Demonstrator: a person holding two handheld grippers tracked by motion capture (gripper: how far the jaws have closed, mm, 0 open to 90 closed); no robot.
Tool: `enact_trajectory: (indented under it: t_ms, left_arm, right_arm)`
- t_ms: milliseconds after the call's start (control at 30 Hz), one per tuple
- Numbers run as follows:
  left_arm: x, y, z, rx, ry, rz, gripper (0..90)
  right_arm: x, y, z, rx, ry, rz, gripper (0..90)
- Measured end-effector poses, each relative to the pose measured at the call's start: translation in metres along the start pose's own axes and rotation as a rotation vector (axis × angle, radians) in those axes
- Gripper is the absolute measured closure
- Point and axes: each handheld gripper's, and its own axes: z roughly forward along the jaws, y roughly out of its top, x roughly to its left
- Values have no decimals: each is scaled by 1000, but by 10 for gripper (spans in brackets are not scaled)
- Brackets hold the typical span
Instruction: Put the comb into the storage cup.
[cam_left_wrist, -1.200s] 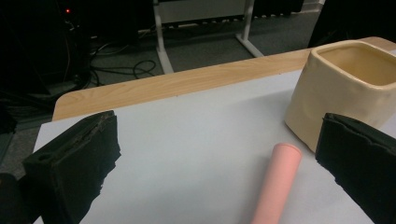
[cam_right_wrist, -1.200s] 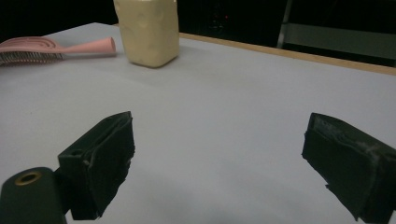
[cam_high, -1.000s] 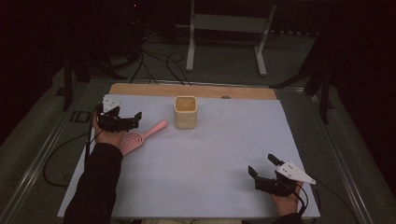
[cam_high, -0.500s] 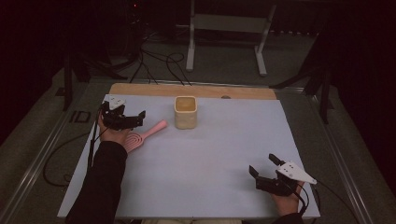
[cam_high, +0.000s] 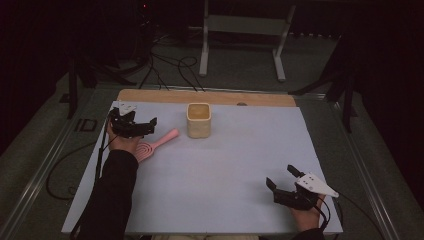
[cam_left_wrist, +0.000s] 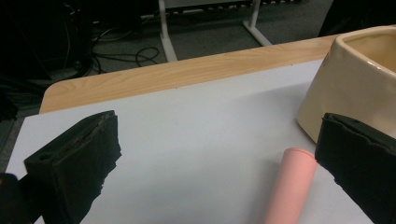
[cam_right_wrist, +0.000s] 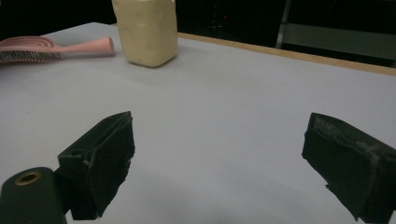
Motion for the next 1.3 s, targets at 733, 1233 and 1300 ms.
enact_trajectory:
  t_ms: [733,1233,1300]
  left_arm:
    - [-5,6,12,68,2,-16,61]
    - [-11,5,24,174,-6,-20,422]
    - [-13,3,26,188,-29,-12,511]
  right_arm:
    - [1,0,1,3,5,-4,91]
    - [1,0,2,7,7,-7,91]
    - [1,0,2,8,6,-7,91]
